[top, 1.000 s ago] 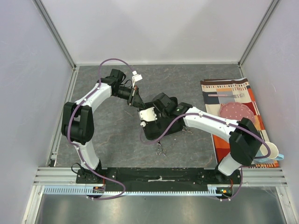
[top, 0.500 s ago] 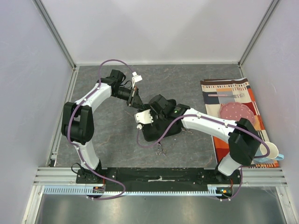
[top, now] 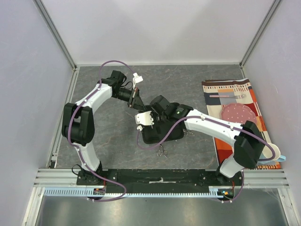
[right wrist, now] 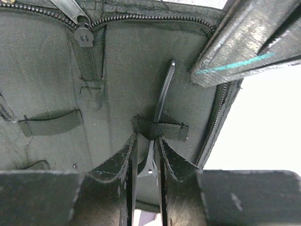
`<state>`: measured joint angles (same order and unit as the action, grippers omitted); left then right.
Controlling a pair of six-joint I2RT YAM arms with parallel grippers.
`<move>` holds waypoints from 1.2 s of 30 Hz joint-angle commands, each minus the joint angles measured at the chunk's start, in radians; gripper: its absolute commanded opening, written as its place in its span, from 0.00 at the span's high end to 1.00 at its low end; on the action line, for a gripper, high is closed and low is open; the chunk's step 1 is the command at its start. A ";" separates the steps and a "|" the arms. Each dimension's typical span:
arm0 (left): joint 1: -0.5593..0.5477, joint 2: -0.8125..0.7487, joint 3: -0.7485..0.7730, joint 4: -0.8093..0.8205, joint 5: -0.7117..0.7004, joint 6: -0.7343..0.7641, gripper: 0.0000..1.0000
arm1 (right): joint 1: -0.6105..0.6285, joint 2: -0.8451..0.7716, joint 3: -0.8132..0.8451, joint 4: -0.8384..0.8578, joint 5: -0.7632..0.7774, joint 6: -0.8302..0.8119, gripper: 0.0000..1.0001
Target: Sort the hair-cutting tools
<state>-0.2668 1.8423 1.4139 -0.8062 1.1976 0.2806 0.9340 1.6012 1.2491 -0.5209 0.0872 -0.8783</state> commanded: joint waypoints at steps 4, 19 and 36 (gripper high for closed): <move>-0.005 -0.048 0.059 0.053 0.065 0.043 0.98 | 0.031 -0.145 0.064 -0.033 0.057 0.097 0.69; 0.047 -0.189 -0.211 0.686 -0.257 -0.470 0.98 | 0.022 -0.362 -0.042 0.119 0.380 0.620 0.02; 0.130 -0.383 -0.536 1.142 -0.887 -0.949 0.98 | -0.001 -0.161 -0.105 0.177 0.338 1.180 0.02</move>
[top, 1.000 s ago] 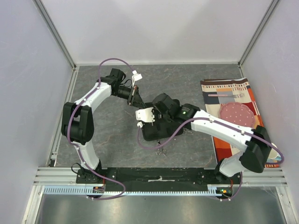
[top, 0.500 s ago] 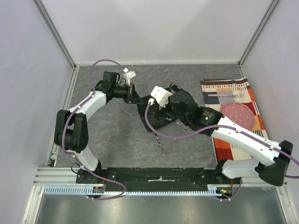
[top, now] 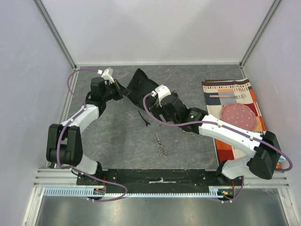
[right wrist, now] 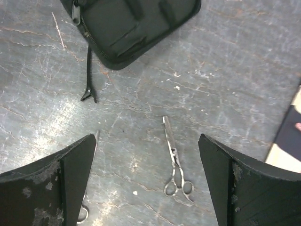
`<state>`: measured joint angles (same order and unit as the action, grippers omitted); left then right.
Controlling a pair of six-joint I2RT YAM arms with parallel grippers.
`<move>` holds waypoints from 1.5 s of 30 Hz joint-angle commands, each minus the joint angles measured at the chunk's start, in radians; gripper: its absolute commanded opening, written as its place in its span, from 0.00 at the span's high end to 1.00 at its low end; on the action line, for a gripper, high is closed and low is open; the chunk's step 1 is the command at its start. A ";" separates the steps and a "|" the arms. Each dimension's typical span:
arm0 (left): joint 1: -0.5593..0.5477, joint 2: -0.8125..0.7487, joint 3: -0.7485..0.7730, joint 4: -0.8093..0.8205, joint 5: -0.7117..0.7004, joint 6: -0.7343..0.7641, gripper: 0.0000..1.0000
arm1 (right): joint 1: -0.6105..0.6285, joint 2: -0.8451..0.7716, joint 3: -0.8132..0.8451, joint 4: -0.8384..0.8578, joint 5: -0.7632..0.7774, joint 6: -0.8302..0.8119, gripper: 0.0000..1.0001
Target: Sort the hair-cutting tools
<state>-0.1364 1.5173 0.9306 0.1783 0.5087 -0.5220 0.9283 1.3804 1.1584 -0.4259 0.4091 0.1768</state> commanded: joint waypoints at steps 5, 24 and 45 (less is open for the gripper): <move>0.000 -0.127 -0.128 0.174 -0.476 -0.193 0.98 | 0.003 0.242 0.075 0.101 -0.038 0.104 0.05; -0.002 -0.166 -0.348 0.171 -0.806 -0.291 0.98 | -0.011 0.661 0.353 0.142 -0.220 0.026 0.31; -0.008 -0.250 -0.499 0.187 -0.753 -0.332 0.98 | -0.039 0.738 0.297 0.184 -0.233 0.018 0.88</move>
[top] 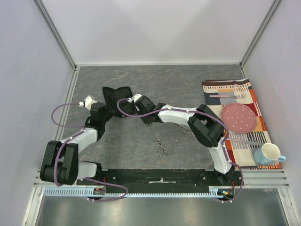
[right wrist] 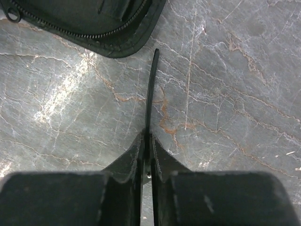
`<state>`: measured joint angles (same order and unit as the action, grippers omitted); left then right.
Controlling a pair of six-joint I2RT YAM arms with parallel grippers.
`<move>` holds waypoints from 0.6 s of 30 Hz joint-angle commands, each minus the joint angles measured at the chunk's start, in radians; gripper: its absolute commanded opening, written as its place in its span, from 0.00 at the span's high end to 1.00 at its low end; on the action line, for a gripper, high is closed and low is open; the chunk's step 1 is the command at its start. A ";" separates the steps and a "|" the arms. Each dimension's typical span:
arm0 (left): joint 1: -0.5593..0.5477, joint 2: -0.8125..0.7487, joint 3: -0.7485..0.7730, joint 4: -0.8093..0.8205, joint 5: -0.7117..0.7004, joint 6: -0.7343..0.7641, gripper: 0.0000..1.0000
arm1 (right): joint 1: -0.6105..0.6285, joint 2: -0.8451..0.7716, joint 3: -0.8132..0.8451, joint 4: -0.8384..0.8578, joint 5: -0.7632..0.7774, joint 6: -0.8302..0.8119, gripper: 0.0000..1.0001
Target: Sort the hair-cutting tools
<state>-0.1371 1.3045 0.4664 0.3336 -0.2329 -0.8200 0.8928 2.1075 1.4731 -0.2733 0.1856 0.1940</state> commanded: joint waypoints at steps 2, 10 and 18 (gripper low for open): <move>-0.009 -0.050 -0.054 0.035 -0.011 -0.031 0.98 | -0.003 0.009 -0.028 0.032 -0.011 0.004 1.00; -0.010 -0.082 -0.087 0.051 0.041 -0.027 0.98 | -0.003 -0.092 -0.092 0.037 0.014 0.013 1.00; -0.058 -0.180 -0.156 0.009 0.098 -0.082 0.75 | 0.000 -0.335 -0.186 -0.044 0.106 0.019 1.00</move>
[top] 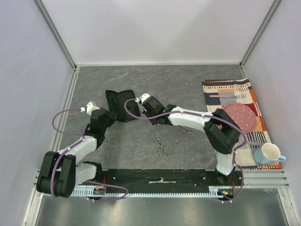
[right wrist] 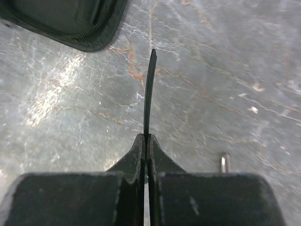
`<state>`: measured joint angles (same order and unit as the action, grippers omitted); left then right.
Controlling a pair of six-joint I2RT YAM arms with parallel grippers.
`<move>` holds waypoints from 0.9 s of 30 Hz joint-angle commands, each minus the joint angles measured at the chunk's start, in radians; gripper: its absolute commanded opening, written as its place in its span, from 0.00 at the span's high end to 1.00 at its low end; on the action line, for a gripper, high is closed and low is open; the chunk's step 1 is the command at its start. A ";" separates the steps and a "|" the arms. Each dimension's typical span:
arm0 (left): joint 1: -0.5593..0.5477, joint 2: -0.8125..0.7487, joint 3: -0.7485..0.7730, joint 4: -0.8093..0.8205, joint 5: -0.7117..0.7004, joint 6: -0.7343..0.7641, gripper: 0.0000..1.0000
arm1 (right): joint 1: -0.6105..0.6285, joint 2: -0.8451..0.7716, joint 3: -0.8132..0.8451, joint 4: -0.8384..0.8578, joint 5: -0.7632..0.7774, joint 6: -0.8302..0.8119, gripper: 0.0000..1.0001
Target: Sort the hair-cutting tools
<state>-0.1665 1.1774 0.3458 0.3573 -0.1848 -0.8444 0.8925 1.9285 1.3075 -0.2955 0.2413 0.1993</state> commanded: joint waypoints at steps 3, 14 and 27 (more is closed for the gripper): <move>-0.041 -0.084 -0.048 -0.047 0.074 -0.050 0.53 | 0.011 -0.218 -0.040 -0.031 0.061 0.011 1.00; -0.038 -0.191 0.103 -0.406 -0.102 0.096 0.30 | 0.051 -0.295 -0.053 -0.050 0.078 -0.003 1.00; 0.241 0.031 0.222 -0.191 0.068 0.237 0.28 | 0.063 -0.359 -0.103 -0.039 0.098 -0.037 1.00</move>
<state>-0.0597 1.1313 0.5499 -0.0158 -0.2691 -0.7048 0.9493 1.6264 1.2240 -0.3527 0.3149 0.1802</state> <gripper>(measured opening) 0.718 0.011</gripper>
